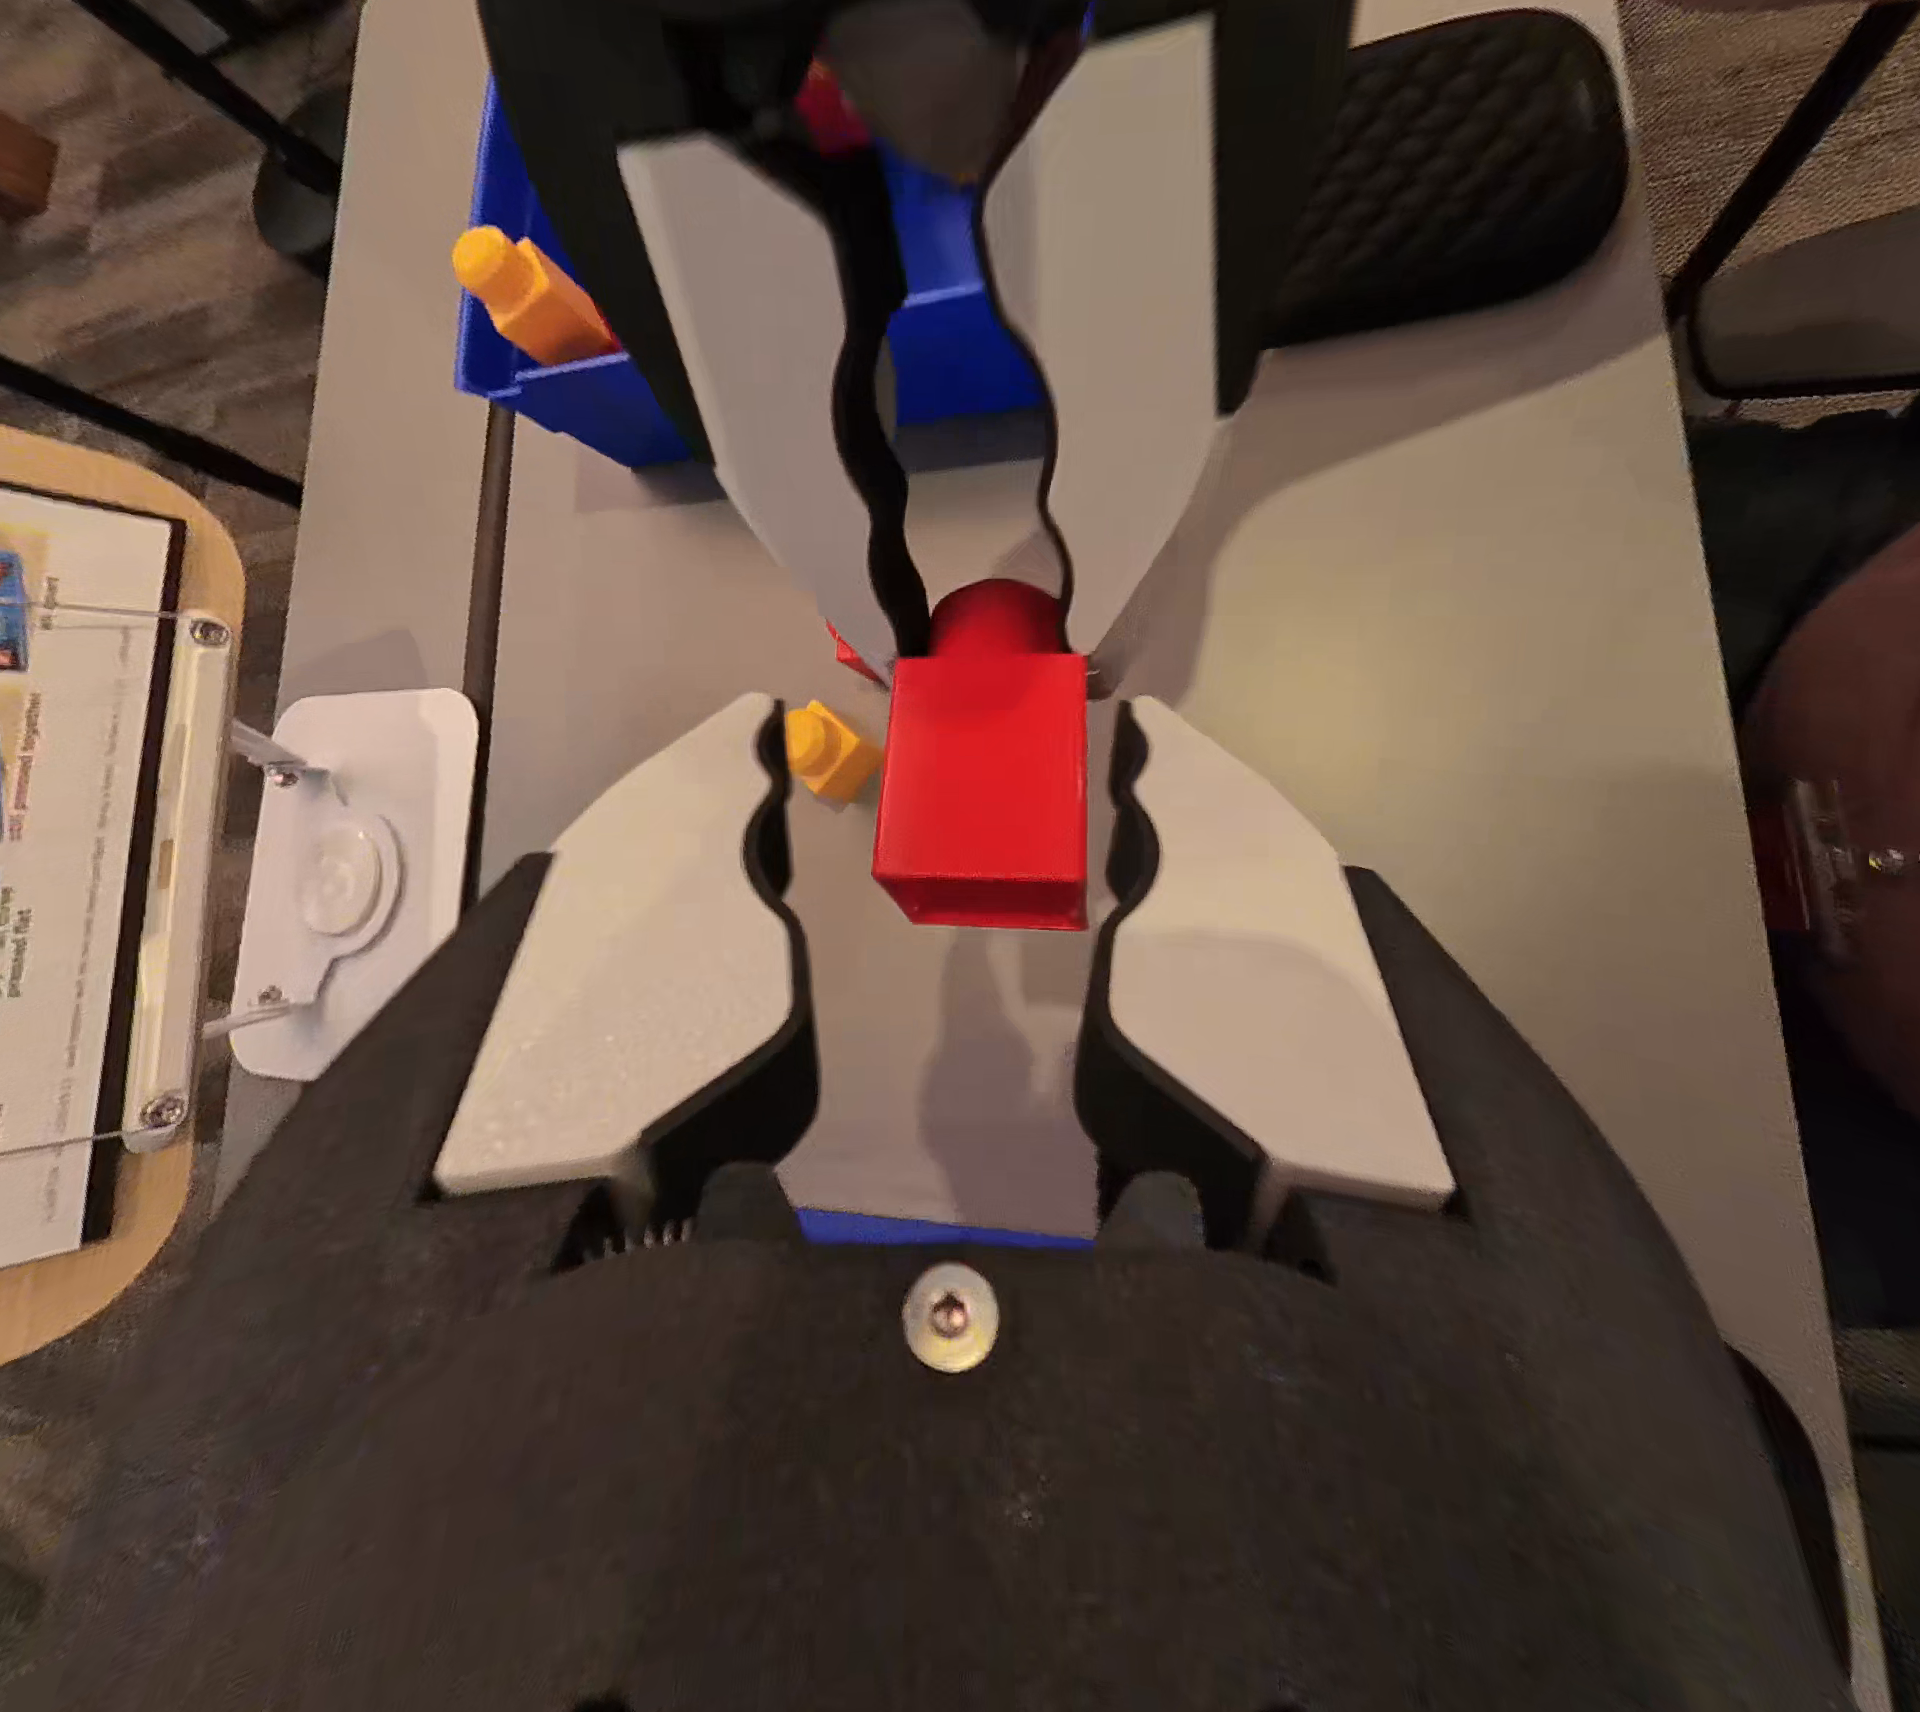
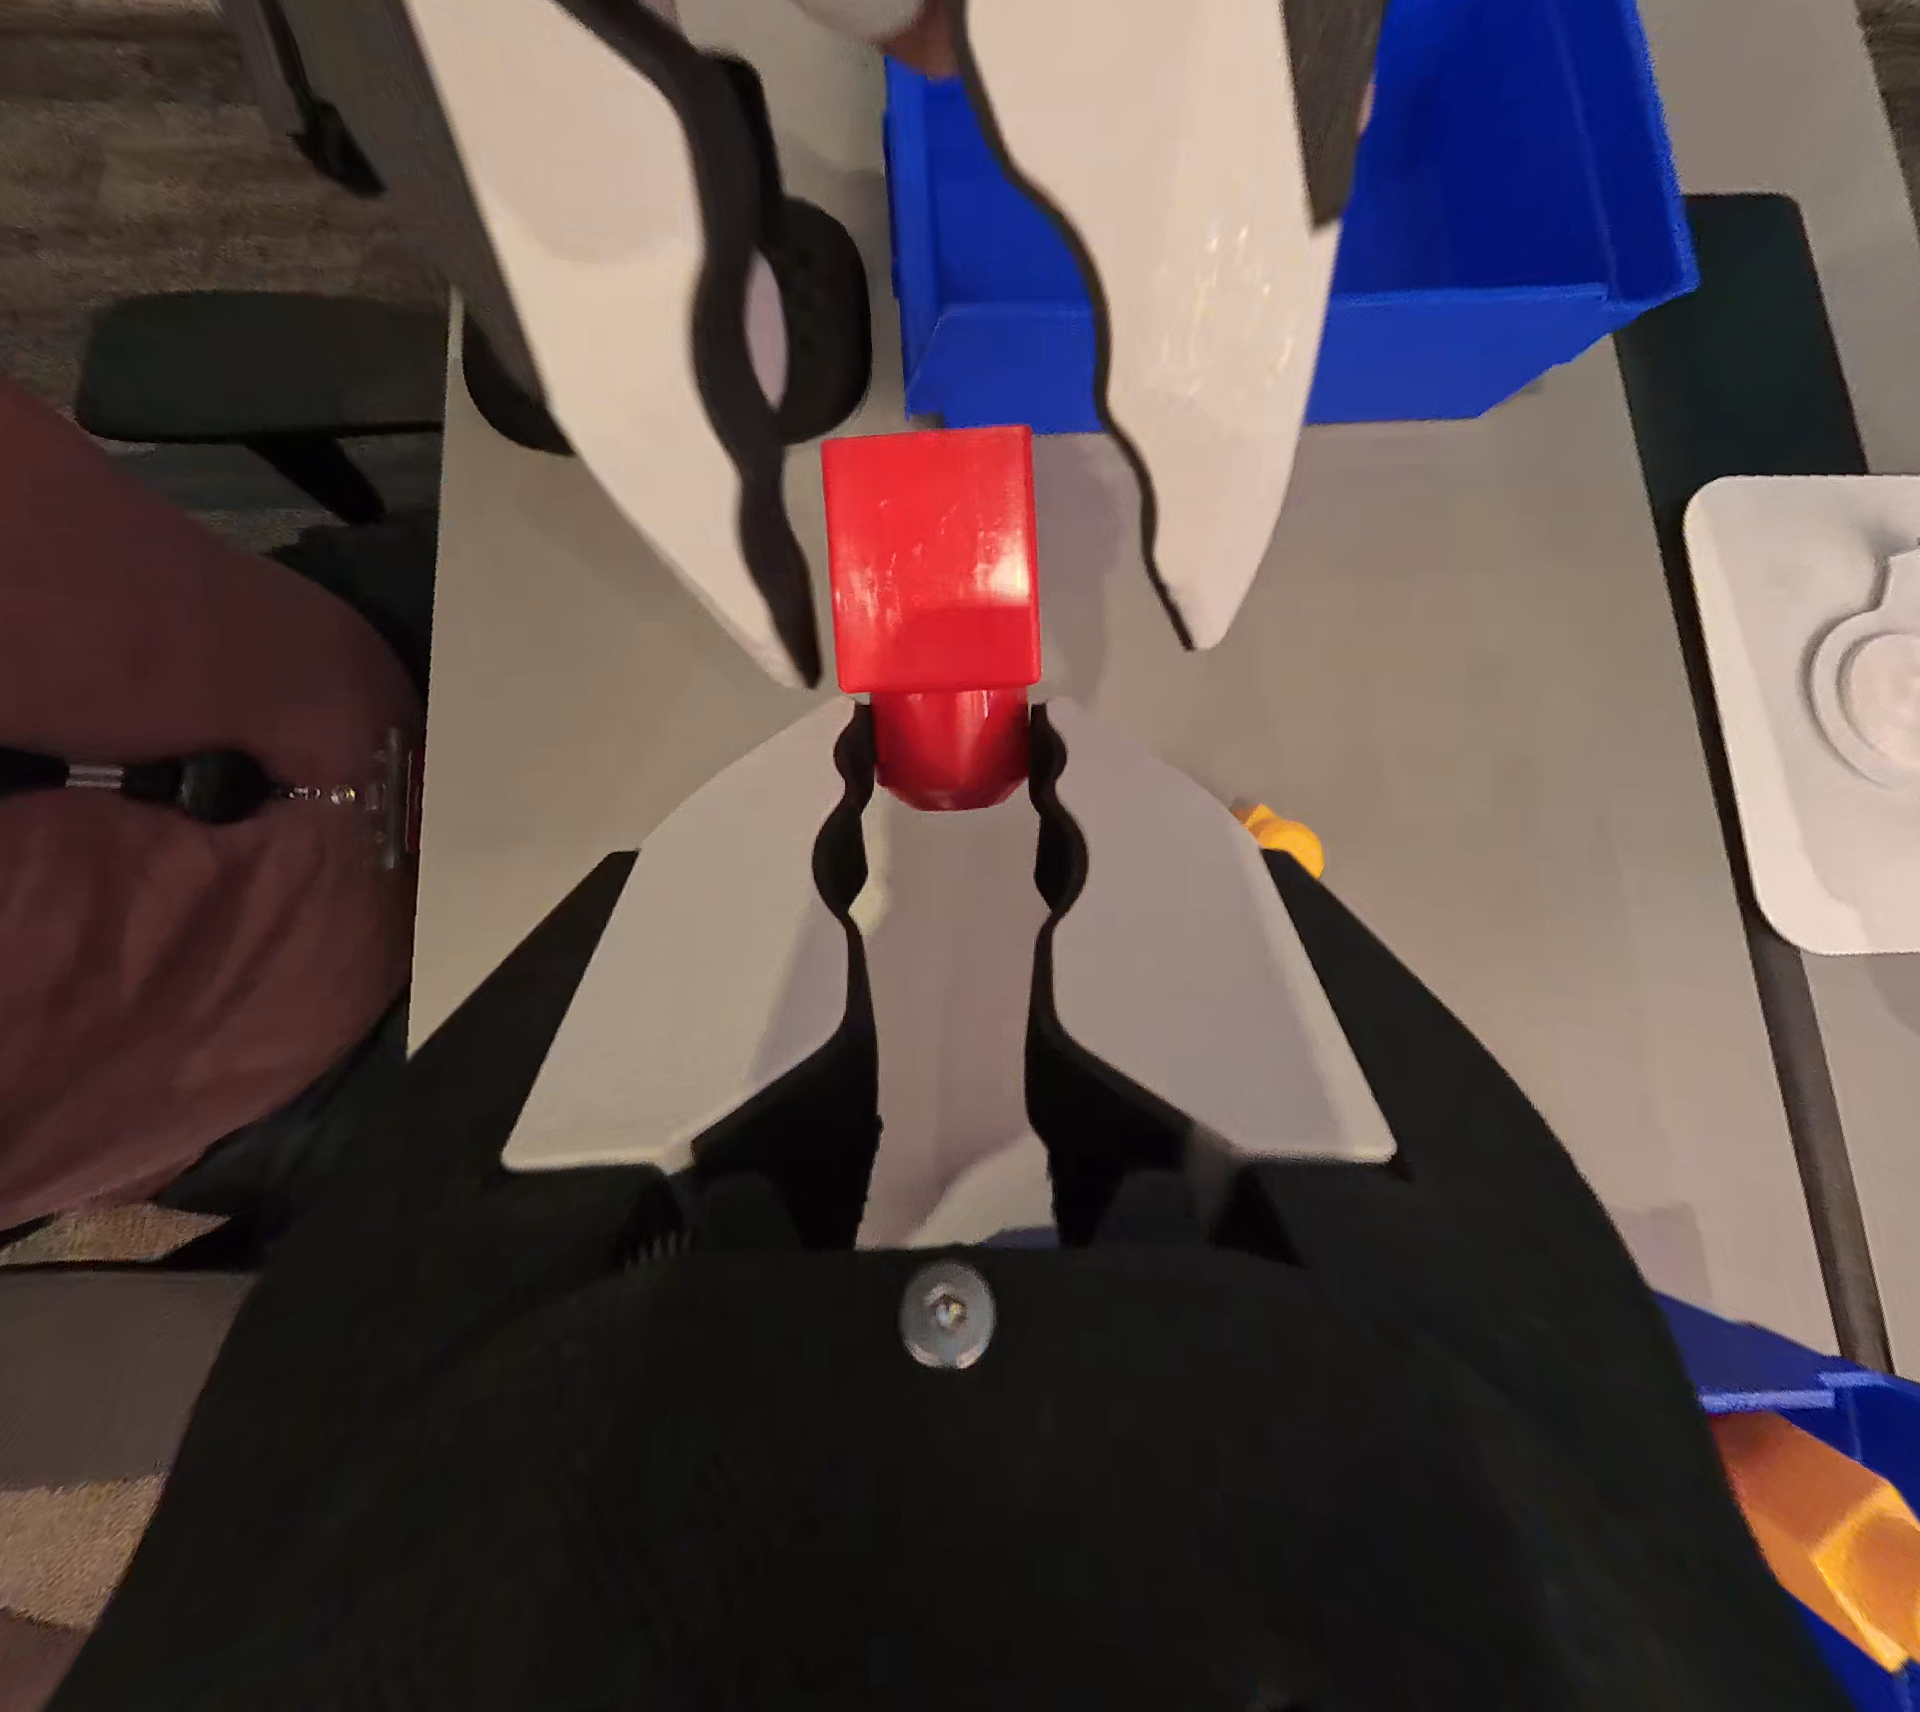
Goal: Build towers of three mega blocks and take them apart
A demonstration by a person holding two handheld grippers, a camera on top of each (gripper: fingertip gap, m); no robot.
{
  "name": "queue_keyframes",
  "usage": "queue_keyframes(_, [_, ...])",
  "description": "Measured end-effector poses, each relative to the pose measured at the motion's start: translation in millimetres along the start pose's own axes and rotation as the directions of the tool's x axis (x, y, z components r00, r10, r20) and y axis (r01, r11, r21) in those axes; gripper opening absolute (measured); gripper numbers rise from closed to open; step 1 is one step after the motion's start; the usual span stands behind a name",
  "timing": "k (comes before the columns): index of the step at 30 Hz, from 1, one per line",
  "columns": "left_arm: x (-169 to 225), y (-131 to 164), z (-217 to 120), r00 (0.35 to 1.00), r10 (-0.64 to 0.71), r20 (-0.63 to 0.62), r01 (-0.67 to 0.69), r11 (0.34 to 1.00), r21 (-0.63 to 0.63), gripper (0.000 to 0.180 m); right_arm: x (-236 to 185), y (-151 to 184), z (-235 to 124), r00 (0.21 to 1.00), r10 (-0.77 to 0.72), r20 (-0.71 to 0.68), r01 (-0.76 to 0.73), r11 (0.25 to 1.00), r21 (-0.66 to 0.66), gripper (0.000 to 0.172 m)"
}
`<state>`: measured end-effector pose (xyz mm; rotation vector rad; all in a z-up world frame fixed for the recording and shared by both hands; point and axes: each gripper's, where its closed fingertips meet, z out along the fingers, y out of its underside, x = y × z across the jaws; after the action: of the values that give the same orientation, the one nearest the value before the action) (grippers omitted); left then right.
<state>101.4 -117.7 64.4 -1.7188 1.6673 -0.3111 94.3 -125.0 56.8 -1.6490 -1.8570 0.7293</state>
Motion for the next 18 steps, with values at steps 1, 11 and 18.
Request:
queue_keyframes(1, [-1,2,2,1.0,-0.015,-0.006,0.015,1.0,-0.008,0.049,2,-2,-4,1.0,0.005,-0.009,-0.005,1.0,0.026,0.029])
queue_keyframes(11, [8,9,15,0.99,-0.091,-0.107,0.093,0.996,0.014,0.04,3,-9,-17,0.999,0.03,0.044,-0.036,0.989,0.145,0.029])
queue_keyframes(18, [12,18,32,0.976,-0.162,-0.143,0.171,0.984,0.049,0.041,7,-8,-9,0.996,0.054,0.078,-0.067,0.982,0.175,0.028])
